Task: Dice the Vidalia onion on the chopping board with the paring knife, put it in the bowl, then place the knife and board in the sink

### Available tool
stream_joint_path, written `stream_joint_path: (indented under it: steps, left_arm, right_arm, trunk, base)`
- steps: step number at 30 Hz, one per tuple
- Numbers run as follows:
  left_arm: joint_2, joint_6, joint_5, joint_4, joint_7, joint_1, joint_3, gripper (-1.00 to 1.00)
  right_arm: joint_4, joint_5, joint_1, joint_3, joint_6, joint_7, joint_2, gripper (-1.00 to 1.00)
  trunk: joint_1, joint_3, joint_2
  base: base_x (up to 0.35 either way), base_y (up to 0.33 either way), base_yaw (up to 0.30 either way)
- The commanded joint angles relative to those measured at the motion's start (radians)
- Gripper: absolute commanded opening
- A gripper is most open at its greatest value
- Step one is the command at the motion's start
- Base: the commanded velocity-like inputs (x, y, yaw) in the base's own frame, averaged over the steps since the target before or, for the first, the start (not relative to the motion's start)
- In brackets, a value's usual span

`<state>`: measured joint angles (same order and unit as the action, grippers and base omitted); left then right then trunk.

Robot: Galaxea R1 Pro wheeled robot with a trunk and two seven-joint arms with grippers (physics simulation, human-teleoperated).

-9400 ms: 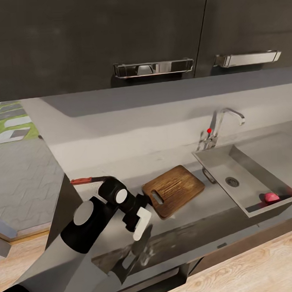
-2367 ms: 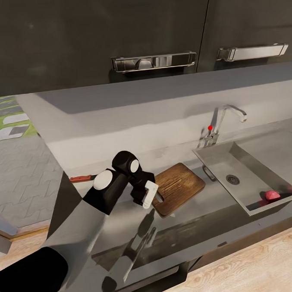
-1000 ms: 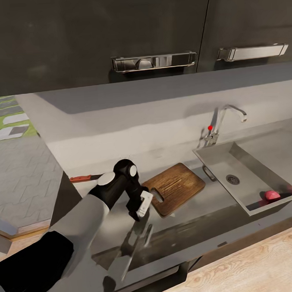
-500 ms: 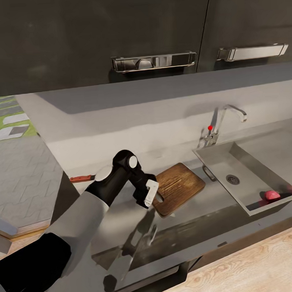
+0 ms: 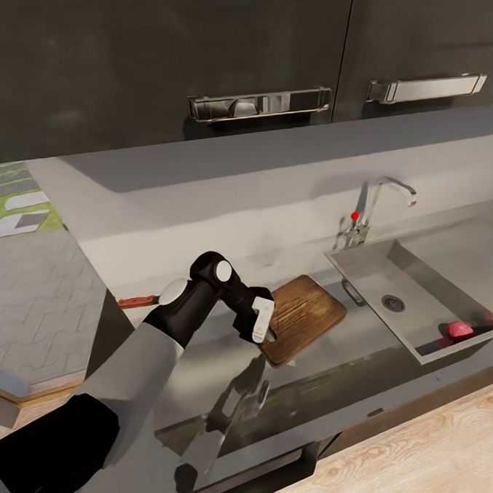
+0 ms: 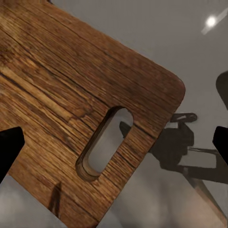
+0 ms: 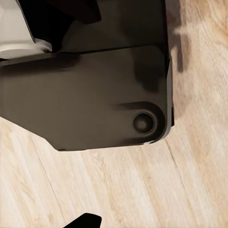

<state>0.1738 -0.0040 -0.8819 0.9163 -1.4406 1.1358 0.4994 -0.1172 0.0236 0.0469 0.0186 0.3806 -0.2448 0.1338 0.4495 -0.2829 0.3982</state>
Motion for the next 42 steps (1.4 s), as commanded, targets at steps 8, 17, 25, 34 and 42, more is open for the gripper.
stream_joint_path:
  steps: [8,17,25,34,42]
  left_arm:
    - [-0.012,-0.007,-0.002,-0.005,0.002,0.001,0.002,1.0]
    - [-0.017,-0.008,-0.003,0.001,0.002,0.001,0.002,1.0]
    - [-0.014,-0.005,-0.003,0.015,0.002,0.001,0.003,1.0]
    - [-0.016,-0.007,-0.008,0.018,0.0,0.001,0.005,1.0]
    - [-0.016,-0.007,-0.008,0.016,0.0,0.001,0.007,1.0]
  right_arm:
    - [0.001,0.002,0.001,0.001,0.004,-0.003,0.0,1.0]
    - [0.001,0.002,0.001,0.002,0.003,-0.003,0.0,1.0]
    - [0.001,0.002,0.001,0.001,0.003,-0.003,0.0,1.0]
    - [0.001,0.001,0.001,0.0,0.002,-0.002,0.001,1.0]
    - [0.001,0.002,0.001,0.001,0.002,-0.002,-0.01,1.0]
  trunk:
    - [0.001,-0.002,0.002]
    - [0.001,-0.002,0.002]
    - [0.001,-0.002,0.002]
    - [0.001,-0.002,0.002]
    - [0.001,-0.002,0.002]
  base:
    - [0.0,0.0,0.0]
    - [0.0,0.0,0.0]
    - [0.0,0.0,0.0]
    - [0.0,0.0,0.0]
    - [0.0,0.0,0.0]
